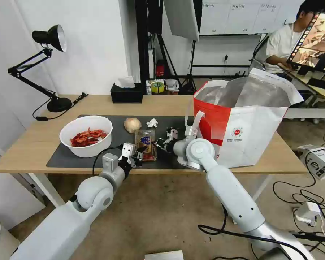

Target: Pick up the trash from the table and place it into the takeout bag.

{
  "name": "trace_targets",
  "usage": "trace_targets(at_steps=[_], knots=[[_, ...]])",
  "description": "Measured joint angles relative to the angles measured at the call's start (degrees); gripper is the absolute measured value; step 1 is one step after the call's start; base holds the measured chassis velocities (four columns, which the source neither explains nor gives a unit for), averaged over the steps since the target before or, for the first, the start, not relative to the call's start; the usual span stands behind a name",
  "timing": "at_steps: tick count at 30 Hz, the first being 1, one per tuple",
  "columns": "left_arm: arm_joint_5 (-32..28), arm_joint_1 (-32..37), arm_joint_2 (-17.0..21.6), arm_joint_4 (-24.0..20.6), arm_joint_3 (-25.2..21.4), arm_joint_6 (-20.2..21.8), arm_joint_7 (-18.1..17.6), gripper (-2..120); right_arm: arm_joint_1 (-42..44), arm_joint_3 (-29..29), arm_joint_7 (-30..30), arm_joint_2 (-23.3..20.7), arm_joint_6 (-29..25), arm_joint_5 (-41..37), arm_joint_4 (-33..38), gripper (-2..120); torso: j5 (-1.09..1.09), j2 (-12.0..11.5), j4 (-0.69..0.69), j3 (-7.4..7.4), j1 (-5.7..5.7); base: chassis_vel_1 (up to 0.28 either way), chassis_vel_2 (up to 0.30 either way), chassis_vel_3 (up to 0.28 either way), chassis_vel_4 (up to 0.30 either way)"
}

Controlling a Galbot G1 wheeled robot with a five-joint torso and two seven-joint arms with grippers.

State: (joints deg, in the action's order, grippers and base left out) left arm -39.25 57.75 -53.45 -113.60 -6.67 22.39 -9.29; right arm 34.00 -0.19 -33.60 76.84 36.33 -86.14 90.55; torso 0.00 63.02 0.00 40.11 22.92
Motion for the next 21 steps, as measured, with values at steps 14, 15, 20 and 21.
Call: trace_targets(at_steps=[14,15,20,21], knots=[[-0.2,12.7,0.8,-7.9,-11.1,-2.1,-0.1,38,0.7,0.9,1.9,0.1,-0.4,0.0,2.0,0,0.00,0.0,0.01,0.00,0.00,0.000,0.000,0.000,0.000],[-0.2,12.7,0.8,-7.9,-11.1,-2.1,-0.1,38,0.7,0.9,1.9,0.1,-0.4,0.0,2.0,0,0.00,0.0,0.01,0.00,0.00,0.000,0.000,0.000,0.000],[-0.1,17.5,-0.4,-10.7,-14.4,-3.1,-0.2,60,1.2,2.0,1.9,-1.5,-1.7,-0.8,6.2,0,0.01,0.0,0.00,0.00,0.00,0.000,0.000,0.000,0.000],[-0.1,17.8,-0.5,-10.9,-14.7,-3.2,-0.2,62,1.2,2.2,2.0,-1.7,-1.7,-0.9,6.6,0,0.01,0.0,0.01,0.00,0.00,0.000,0.000,0.000,0.000]])
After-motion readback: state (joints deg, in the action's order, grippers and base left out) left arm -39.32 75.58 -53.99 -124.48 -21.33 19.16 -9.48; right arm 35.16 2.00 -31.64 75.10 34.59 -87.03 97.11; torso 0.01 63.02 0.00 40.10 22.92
